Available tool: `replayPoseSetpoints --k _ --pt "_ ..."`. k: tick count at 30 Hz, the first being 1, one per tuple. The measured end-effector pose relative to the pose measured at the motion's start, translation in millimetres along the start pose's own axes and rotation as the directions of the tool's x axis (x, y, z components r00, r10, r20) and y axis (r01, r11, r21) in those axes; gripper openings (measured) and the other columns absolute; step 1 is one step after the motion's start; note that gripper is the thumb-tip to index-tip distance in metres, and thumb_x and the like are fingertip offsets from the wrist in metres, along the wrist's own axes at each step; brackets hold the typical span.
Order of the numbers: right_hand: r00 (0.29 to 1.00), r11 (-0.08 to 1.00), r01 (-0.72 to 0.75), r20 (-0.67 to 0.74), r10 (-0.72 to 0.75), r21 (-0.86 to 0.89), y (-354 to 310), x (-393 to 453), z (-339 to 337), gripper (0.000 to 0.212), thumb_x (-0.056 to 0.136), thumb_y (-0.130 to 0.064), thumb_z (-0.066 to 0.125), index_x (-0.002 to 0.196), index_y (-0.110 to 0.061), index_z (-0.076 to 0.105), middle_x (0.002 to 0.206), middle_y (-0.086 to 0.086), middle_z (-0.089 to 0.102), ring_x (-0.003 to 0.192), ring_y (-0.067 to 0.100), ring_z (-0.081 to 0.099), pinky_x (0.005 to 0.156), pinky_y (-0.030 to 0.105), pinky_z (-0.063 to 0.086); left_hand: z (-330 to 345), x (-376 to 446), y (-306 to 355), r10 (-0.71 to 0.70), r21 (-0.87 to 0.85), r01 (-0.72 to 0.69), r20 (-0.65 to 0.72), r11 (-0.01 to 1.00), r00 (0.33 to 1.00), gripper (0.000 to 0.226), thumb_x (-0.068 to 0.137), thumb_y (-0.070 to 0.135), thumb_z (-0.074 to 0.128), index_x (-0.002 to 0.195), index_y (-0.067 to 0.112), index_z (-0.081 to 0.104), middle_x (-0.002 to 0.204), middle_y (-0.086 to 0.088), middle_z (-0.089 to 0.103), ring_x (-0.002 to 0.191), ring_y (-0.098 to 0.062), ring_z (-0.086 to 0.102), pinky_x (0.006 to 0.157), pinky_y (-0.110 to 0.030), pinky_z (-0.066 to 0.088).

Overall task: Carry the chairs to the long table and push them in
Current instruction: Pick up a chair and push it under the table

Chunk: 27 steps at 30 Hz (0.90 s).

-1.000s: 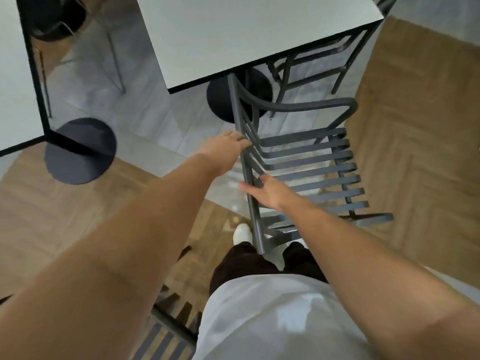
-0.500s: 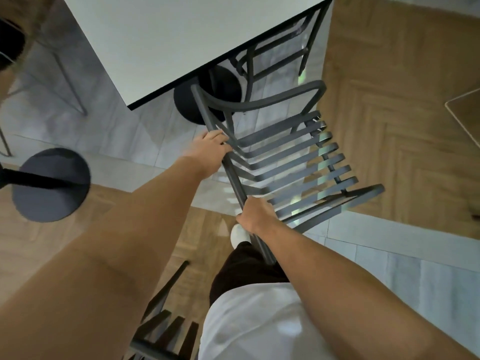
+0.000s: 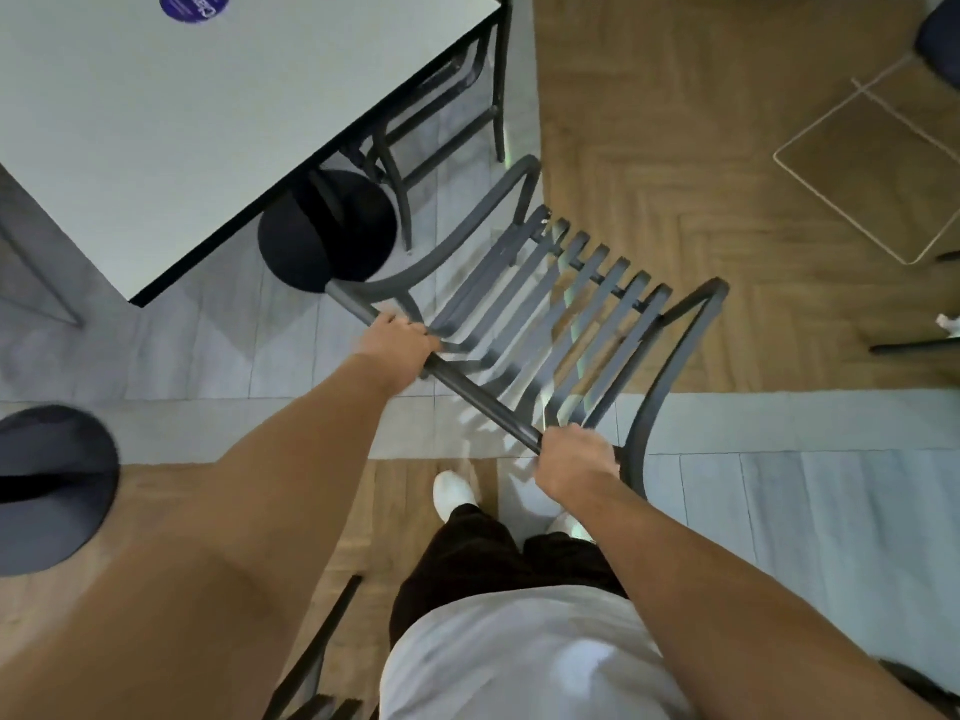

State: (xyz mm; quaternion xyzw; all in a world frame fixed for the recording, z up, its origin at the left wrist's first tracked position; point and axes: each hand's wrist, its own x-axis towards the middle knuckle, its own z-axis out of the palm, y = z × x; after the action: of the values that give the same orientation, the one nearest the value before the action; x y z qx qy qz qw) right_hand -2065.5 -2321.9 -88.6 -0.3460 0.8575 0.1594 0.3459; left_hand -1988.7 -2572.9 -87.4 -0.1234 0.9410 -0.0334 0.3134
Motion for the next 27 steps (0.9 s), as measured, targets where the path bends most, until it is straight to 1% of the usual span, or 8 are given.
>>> replayPoseSetpoints --k 7,10,12,13,15,19,24,27 --pt "0.998 0.998 -0.056 -0.036 0.055 -0.040 78 -1 -2 0.028 0.094 -0.013 0.051 0.118 -0.015 0.065 0.110 0.010 0.067 0.102 0.031 0.066 0.074 0.038 0.045 -22 34 55 0.098 -0.034 -0.097 0.034 0.995 0.995 0.050 0.101 0.008 0.047 0.142 0.034 0.050 0.135 -0.004 0.060 0.124 -0.028 0.054 0.106 -0.040 0.037" --pt "0.989 0.992 -0.113 -0.085 0.117 0.055 113 2 1 0.028 0.097 -0.015 0.048 0.122 -0.015 0.062 0.112 0.009 0.066 0.112 0.031 0.060 0.077 0.040 0.047 -35 50 78 0.111 -0.040 -0.110 0.025 0.993 0.994 0.051 0.098 0.004 0.047 0.138 0.036 0.053 0.122 -0.001 0.064 0.115 -0.026 0.057 0.099 -0.039 0.039" --pt "0.982 0.977 -0.150 -0.094 0.166 0.150 137 4 5 0.031 0.100 -0.017 0.046 0.128 -0.016 0.059 0.120 0.008 0.063 0.126 0.030 0.047 0.088 0.044 0.051 -42 59 90 0.115 -0.037 -0.114 0.019 0.993 0.993 0.053 0.095 0.000 0.046 0.133 0.036 0.055 0.111 0.001 0.064 0.109 -0.026 0.058 0.095 -0.038 0.038" --pt "0.978 0.965 -0.170 -0.081 0.190 0.201 148 4 7 0.032 0.100 -0.018 0.046 0.130 -0.018 0.059 0.121 0.009 0.062 0.127 0.031 0.045 0.092 0.045 0.051 -46 64 95 0.115 -0.035 -0.115 0.014 0.993 0.993 0.053 0.094 -0.001 0.045 0.130 0.036 0.056 0.107 0.001 0.064 0.107 -0.026 0.059 0.094 -0.038 0.038" --pt "0.972 0.938 -0.207 -0.048 0.229 0.280 161 6 7 0.030 0.100 -0.020 0.049 0.127 -0.019 0.062 0.115 0.011 0.065 0.115 0.034 0.056 0.090 0.045 0.054 -53 71 103 0.107 -0.032 -0.107 0.000 0.994 0.994 0.048 0.095 0.001 0.046 0.125 0.037 0.058 0.101 0.003 0.061 0.105 -0.025 0.060 0.094 -0.038 0.039" --pt "0.972 0.945 -0.205 -0.064 0.228 0.257 168 11 2 0.025 0.100 -0.025 0.051 0.120 -0.019 0.064 0.108 0.010 0.067 0.101 0.034 0.065 0.082 0.041 0.052 -61 83 106 0.099 -0.045 -0.100 -0.025 0.994 0.995 0.040 0.102 0.011 0.048 0.125 0.041 0.061 0.108 0.002 0.064 0.109 -0.026 0.058 0.097 -0.040 0.040" --pt "0.960 0.937 -0.245 -0.072 0.271 0.249 168 16 -2 0.027 0.099 -0.023 0.048 0.121 -0.021 0.063 0.107 0.008 0.067 0.099 0.032 0.065 0.075 0.037 0.048 -67 104 97 0.186 0.012 -0.186 -0.009 0.982 0.982 0.055 0.099 0.003 0.044 0.139 0.039 0.052 0.121 -0.002 0.063 0.116 -0.029 0.055 0.101 -0.044 0.038" --pt "0.951 0.928 -0.274 -0.071 0.300 0.254 164 20 -5 0.030 0.097 -0.024 0.049 0.123 -0.025 0.064 0.107 0.005 0.068 0.101 0.030 0.064 0.080 0.038 0.052 -69 111 92 0.257 0.067 -0.258 0.021 0.964 0.966 0.057 0.097 0.002 0.046 0.141 0.038 0.050 0.123 -0.003 0.063 0.117 -0.030 0.056 0.101 -0.045 0.041"
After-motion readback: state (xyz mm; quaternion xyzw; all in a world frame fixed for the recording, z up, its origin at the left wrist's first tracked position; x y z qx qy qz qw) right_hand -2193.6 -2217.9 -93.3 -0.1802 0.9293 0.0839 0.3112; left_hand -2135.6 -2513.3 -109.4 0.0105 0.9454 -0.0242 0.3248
